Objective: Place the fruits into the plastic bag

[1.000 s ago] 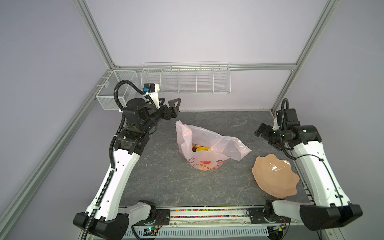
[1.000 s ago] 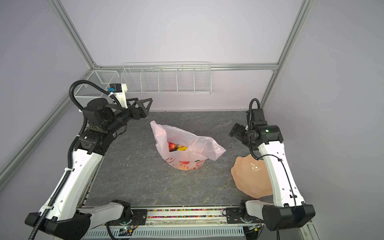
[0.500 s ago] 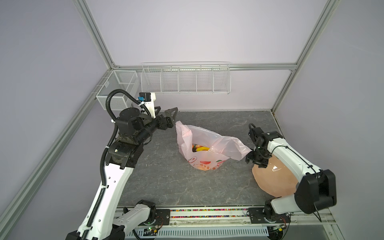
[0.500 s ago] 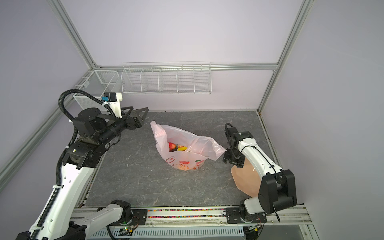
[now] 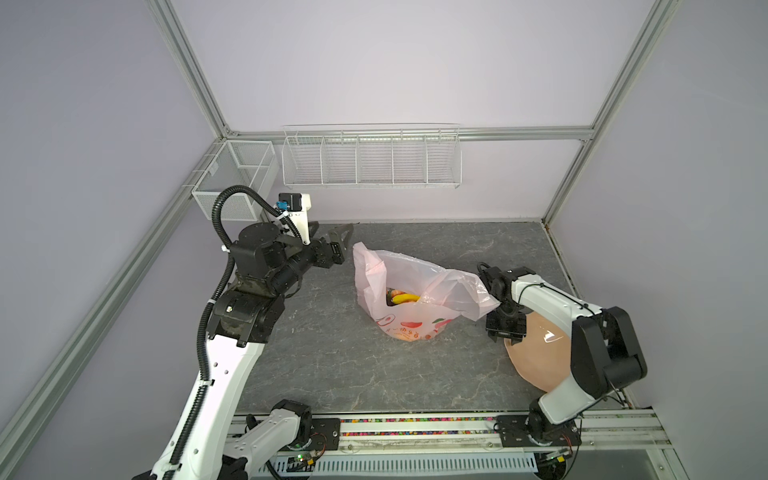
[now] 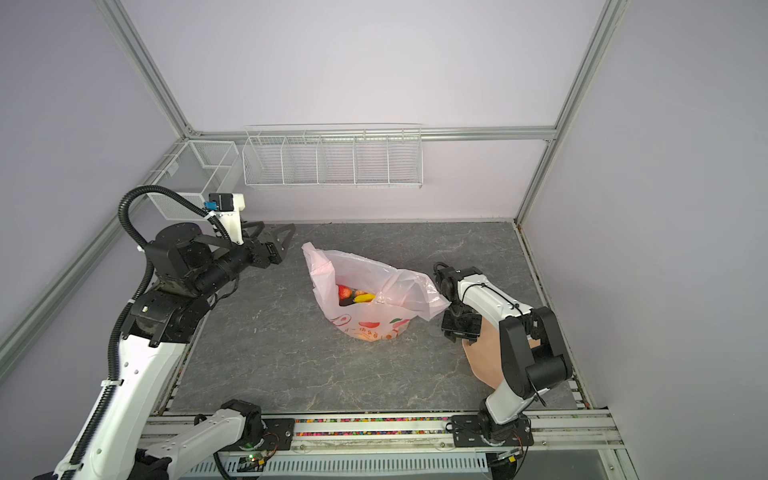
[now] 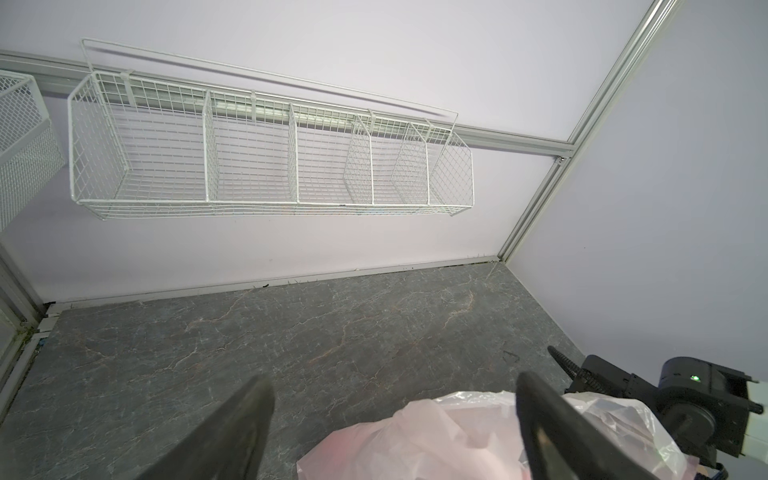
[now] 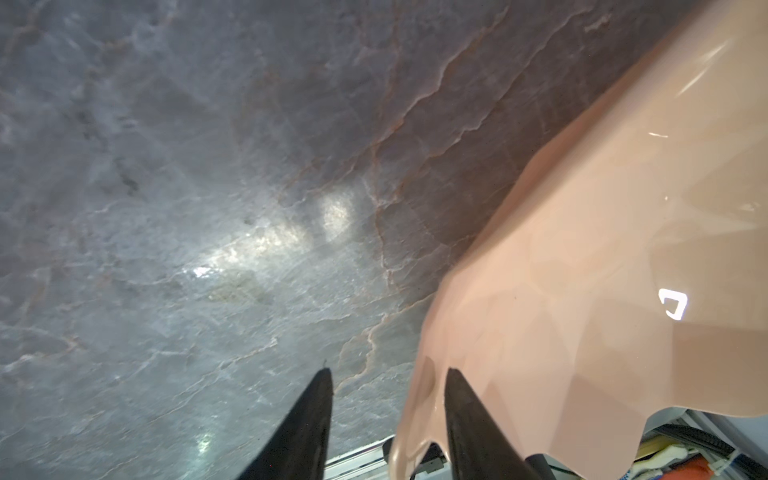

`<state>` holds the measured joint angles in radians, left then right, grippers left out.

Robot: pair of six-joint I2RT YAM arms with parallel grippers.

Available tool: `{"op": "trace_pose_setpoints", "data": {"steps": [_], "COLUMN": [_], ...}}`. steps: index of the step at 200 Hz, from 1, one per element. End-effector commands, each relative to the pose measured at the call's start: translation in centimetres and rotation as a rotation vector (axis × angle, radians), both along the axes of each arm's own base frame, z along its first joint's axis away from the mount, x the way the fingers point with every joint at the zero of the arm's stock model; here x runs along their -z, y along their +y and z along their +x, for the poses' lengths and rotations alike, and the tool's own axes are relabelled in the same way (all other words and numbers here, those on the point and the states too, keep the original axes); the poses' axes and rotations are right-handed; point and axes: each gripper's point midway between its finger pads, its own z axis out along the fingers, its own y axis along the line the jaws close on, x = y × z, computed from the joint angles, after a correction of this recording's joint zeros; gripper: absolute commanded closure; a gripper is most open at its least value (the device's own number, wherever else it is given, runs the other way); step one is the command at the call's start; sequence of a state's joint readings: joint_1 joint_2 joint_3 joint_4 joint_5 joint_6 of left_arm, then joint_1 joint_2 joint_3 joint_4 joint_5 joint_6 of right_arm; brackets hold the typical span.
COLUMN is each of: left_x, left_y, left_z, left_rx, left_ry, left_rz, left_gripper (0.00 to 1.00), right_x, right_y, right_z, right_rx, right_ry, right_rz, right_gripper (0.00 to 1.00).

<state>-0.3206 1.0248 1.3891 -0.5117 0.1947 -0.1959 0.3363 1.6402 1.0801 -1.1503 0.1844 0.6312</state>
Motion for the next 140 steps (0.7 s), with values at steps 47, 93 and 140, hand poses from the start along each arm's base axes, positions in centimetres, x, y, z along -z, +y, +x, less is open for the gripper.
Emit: {"op": "trace_pose_setpoints", "data": {"steps": [47, 93, 140], "left_x": [0.6, 0.7, 1.0], "left_y": [0.3, 0.4, 0.5], "left_z": [-0.6, -0.9, -1.2], "left_rx": [-0.001, 0.001, -0.003], "left_ry": [0.002, -0.008, -0.006], "left_rz": [0.030, 0.040, 0.044], "left_gripper": [0.10, 0.10, 0.10], "right_x": [0.3, -0.2, -1.2], "right_y": [0.2, 2.5, 5.2], "right_z": [-0.1, -0.7, -2.0], "right_rx": [-0.019, -0.050, -0.048], "right_ry": [0.015, 0.017, -0.024], "right_rz": [-0.014, 0.033, 0.100], "right_gripper": [0.83, 0.94, 0.94]}}
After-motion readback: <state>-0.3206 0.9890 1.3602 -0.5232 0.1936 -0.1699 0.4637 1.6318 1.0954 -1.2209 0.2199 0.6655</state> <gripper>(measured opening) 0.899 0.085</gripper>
